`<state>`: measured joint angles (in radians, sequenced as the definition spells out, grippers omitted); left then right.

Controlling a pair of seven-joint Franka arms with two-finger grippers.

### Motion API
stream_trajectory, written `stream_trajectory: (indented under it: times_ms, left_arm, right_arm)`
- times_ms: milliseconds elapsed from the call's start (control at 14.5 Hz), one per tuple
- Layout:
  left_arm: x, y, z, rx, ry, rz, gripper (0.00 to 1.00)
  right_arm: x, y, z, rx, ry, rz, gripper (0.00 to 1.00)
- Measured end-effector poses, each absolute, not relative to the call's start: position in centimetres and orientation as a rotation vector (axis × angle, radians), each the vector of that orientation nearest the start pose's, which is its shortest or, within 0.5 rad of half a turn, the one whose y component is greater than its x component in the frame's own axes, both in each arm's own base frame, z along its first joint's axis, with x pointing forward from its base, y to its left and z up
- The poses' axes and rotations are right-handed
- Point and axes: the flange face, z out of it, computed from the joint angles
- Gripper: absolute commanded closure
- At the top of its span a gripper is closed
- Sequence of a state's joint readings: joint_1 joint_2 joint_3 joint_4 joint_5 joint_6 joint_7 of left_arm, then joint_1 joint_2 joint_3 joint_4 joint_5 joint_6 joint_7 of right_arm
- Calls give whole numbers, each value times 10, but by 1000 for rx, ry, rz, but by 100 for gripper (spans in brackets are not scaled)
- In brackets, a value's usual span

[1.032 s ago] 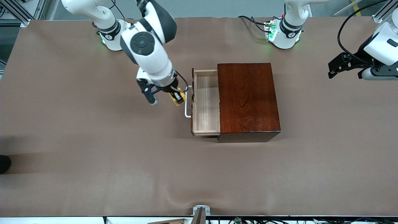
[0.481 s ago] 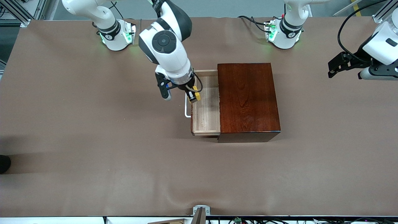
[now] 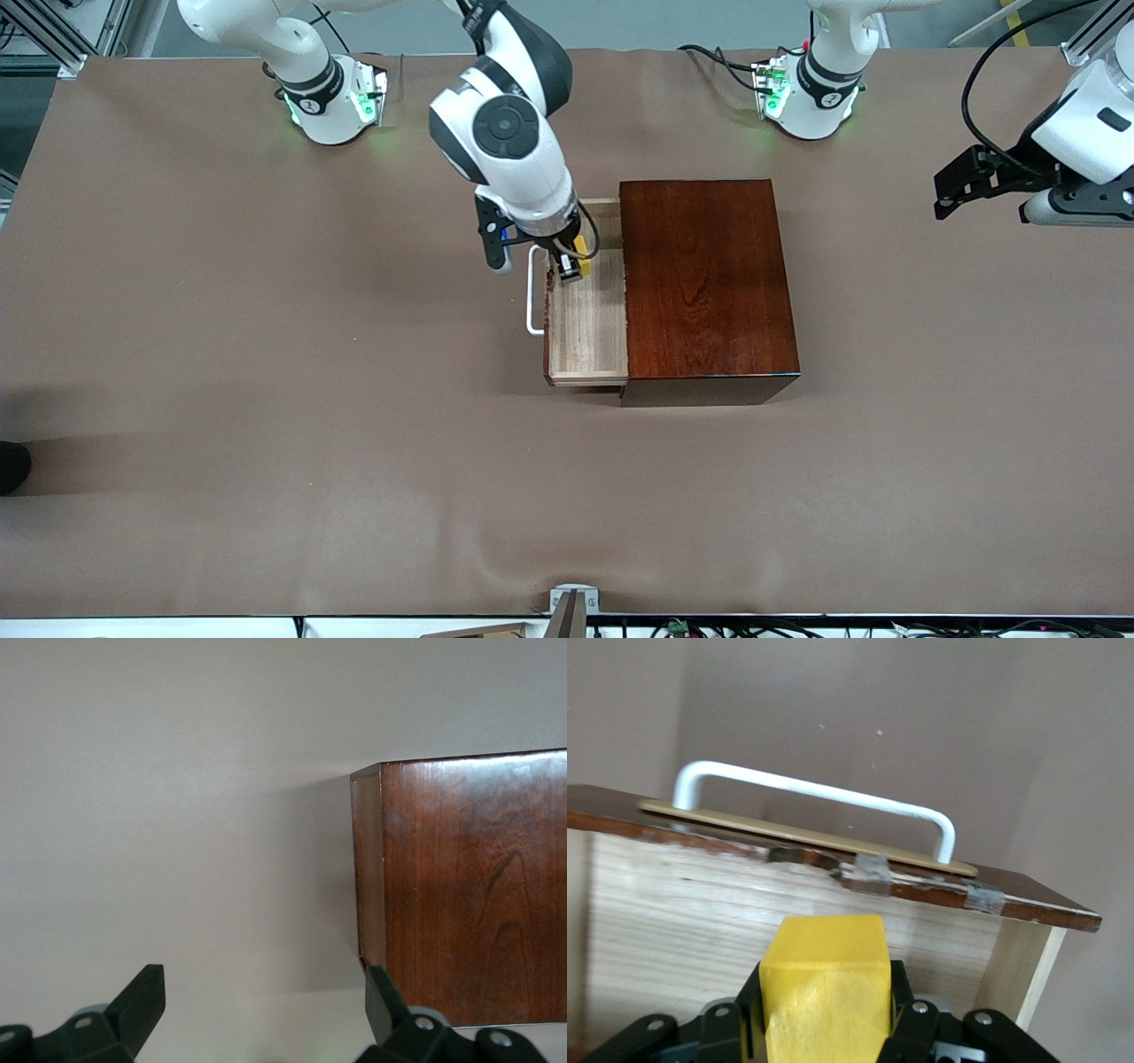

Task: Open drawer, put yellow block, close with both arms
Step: 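Carry the yellow cube with the right gripper over the open drawer, then lower the cube into the drawer and open the right gripper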

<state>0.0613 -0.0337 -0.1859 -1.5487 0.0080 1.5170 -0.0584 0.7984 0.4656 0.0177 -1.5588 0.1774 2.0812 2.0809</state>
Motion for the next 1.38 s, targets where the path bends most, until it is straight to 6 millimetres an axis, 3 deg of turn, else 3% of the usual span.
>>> stream_trajectory:
  times_ms: [206, 1032, 1169, 1238, 1307, 1375]
  left_arm:
    - [534, -68, 648, -3126, 104, -1, 0]
    - [532, -77, 646, -3123, 128, 17, 0]
    - [532, -77, 646, -3123, 128, 20, 0]
    - [532, -77, 645, -3122, 130, 24, 0]
    - [532, -78, 645, -3122, 131, 26, 0]
    - [532, -78, 645, -3122, 132, 27, 0]
  right_arm:
    - [460, 519, 369, -2393, 1925, 245, 100]
    - [468, 529, 340, -2365, 1987, 244, 99]
    - [467, 530, 335, -2371, 1992, 246, 74]
    - [466, 530, 331, -2374, 1995, 246, 68]
    - [466, 530, 328, -2378, 1999, 247, 52]
    - [466, 530, 325, -2380, 2002, 248, 22]
